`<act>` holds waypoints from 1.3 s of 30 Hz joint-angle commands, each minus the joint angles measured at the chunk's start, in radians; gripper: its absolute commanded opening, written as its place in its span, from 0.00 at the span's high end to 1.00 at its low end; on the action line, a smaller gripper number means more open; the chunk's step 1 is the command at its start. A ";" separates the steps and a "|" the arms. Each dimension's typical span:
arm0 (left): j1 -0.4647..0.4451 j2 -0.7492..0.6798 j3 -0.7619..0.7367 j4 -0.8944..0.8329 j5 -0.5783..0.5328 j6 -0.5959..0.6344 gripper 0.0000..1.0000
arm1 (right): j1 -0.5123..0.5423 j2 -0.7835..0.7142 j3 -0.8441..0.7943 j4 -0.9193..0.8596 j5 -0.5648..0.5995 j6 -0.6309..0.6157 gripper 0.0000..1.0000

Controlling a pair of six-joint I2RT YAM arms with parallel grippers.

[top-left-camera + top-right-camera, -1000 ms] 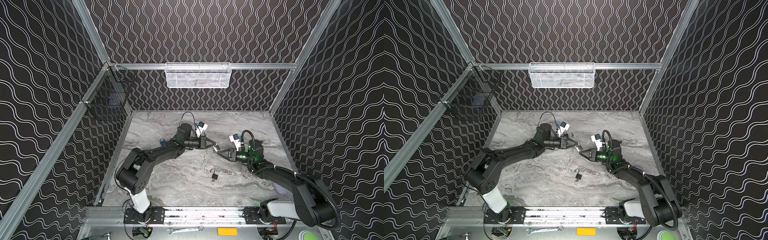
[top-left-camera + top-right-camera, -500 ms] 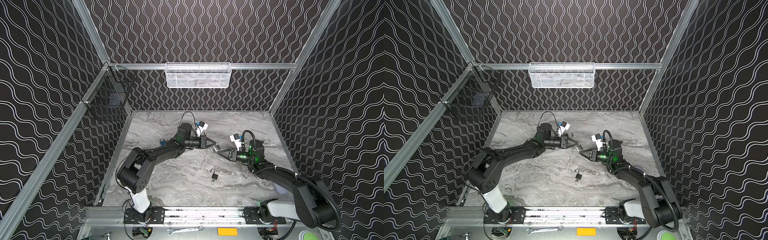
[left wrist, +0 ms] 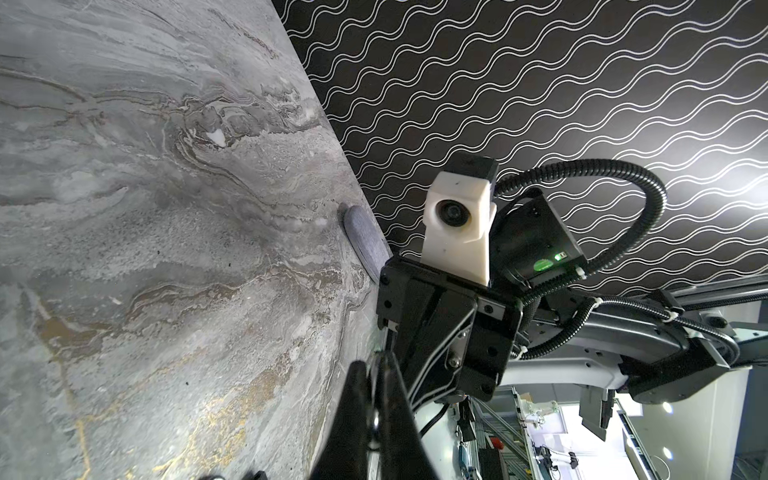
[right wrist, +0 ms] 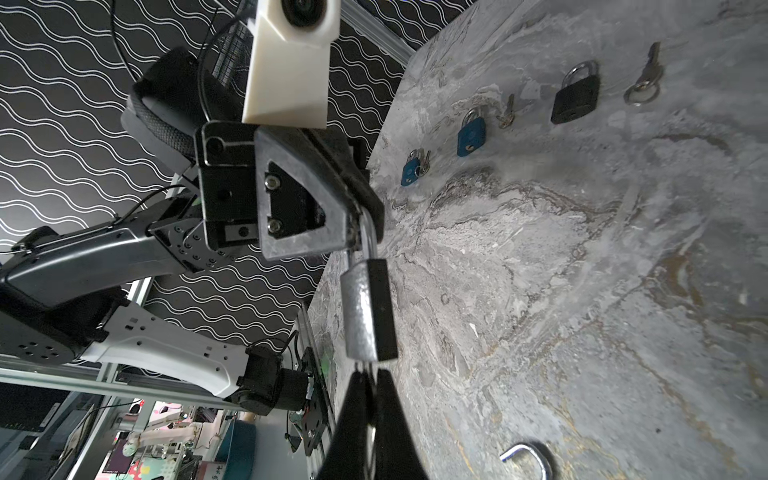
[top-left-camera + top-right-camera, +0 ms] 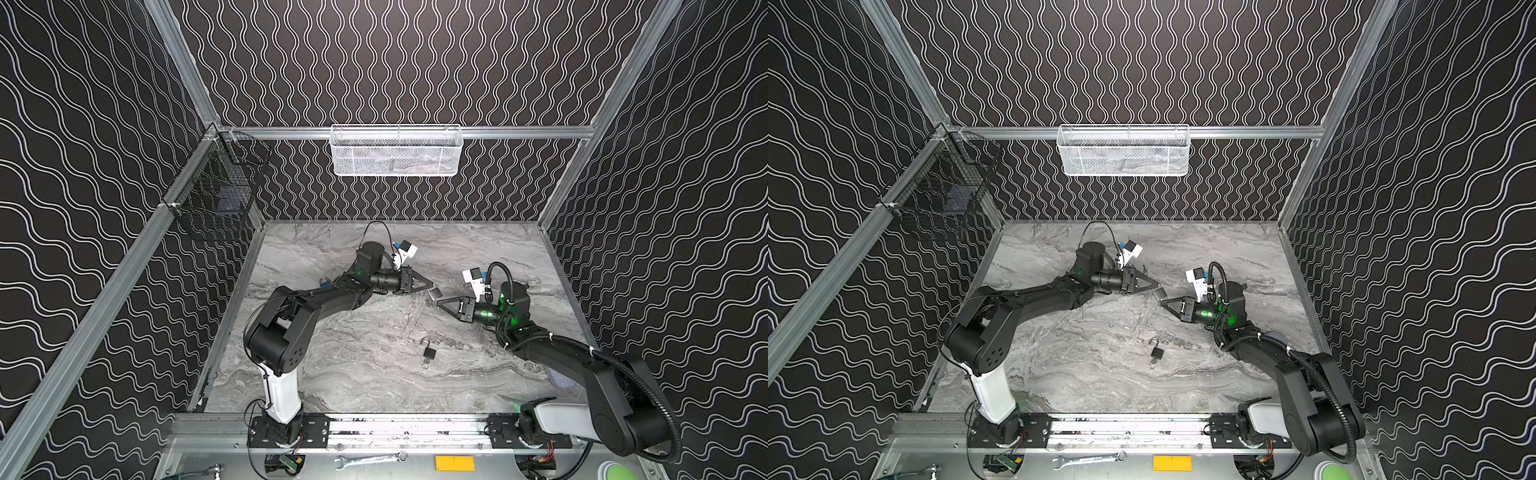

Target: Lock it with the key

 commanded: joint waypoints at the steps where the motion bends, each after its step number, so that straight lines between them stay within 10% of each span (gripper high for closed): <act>1: 0.020 0.001 0.033 0.074 -0.094 -0.011 1.00 | 0.003 -0.001 -0.009 -0.110 -0.043 -0.052 1.00; 39: 0.051 -0.046 -0.073 0.234 -0.169 -0.119 1.00 | -0.003 0.012 0.061 -0.338 -0.098 -0.213 1.00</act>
